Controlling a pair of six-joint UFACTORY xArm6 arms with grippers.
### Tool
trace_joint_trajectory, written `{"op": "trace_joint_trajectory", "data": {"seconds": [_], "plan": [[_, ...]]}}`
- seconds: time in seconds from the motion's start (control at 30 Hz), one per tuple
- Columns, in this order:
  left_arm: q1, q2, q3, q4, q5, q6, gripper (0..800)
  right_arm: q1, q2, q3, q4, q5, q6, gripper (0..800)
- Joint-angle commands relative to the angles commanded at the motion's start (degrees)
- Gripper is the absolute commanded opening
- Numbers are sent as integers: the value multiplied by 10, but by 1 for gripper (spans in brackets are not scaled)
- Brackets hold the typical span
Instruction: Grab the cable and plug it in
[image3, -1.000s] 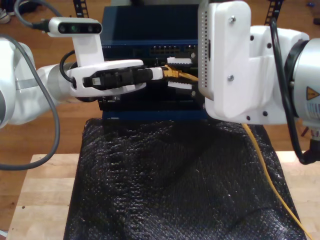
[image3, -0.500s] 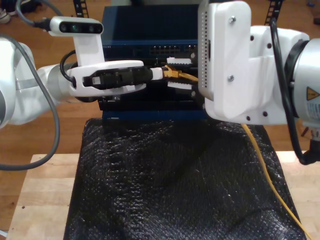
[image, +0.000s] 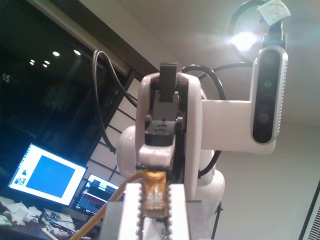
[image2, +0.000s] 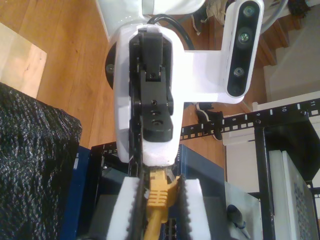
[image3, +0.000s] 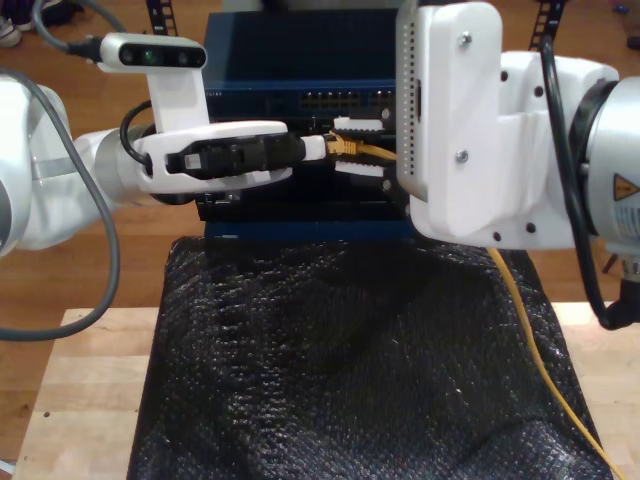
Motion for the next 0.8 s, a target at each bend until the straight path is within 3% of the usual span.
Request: {"op": "trace_joint_trajectory", "data": {"seconds": [0.27, 0.43, 0.63, 0.73, 0.8], "plan": [[0, 0, 0, 0, 0, 0, 20, 0, 0, 4, 0, -3, 1, 27], [0, 0, 1, 0, 1, 0, 33, 0, 0, 5, -1, -3, 13, 9], [0, 0, 0, 0, 13, 0, 282, 0, -1, 5, -1, -3, 16, 3], [0, -1, 0, 0, 13, 0, 291, 0, -1, 5, -1, -3, 16, 3], [0, -1, 0, 0, 13, 0, 355, 0, -1, 5, -1, -3, 16, 2]]}}
